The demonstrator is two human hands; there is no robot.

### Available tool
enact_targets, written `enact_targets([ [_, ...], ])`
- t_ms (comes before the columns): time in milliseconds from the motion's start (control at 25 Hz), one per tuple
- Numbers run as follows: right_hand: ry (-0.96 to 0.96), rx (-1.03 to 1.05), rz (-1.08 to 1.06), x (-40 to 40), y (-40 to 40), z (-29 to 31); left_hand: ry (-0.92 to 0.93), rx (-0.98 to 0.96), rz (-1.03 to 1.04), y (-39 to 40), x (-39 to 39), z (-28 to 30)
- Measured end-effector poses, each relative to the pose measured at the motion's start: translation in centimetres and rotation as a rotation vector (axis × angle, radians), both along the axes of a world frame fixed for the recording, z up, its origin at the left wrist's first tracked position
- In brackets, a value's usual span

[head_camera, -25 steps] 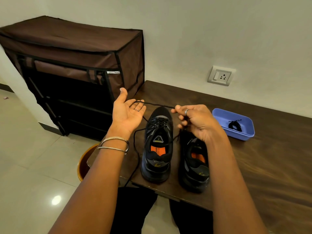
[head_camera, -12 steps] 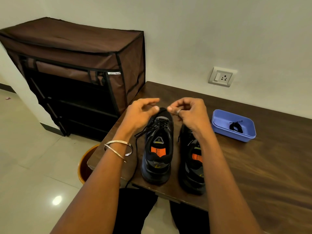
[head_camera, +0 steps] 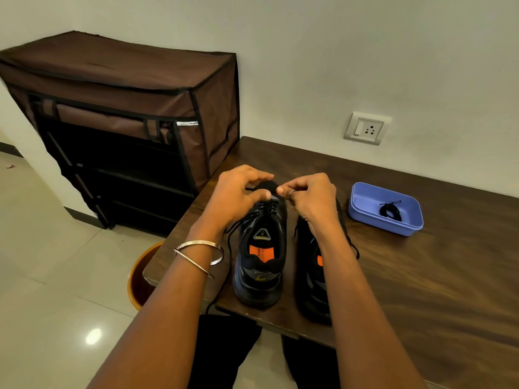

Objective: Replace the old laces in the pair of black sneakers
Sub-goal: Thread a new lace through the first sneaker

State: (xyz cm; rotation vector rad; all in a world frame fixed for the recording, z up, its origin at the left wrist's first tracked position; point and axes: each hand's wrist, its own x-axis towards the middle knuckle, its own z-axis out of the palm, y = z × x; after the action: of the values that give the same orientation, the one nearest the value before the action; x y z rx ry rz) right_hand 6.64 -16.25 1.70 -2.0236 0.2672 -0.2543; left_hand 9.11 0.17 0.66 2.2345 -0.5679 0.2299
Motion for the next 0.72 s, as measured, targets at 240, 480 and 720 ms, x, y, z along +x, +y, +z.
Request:
enact_targets([
  [240, 0.112, 0.156, -0.031, -0.3, 0.4, -0.2, 0.100, -0.062, 0.080, -1.8, -0.5, -0.4],
  [480, 0.218, 0.281, -0.038, -0.3, 0.8, -0.6, 0.247, -0.014, 0.093, -1.0, -0.7, -1.4],
  [720, 0.438, -0.291, 0.160, -0.4, 0.5, -1.5, 0.335, 0.061, 0.187, -0.8, -0.5, -2.2],
])
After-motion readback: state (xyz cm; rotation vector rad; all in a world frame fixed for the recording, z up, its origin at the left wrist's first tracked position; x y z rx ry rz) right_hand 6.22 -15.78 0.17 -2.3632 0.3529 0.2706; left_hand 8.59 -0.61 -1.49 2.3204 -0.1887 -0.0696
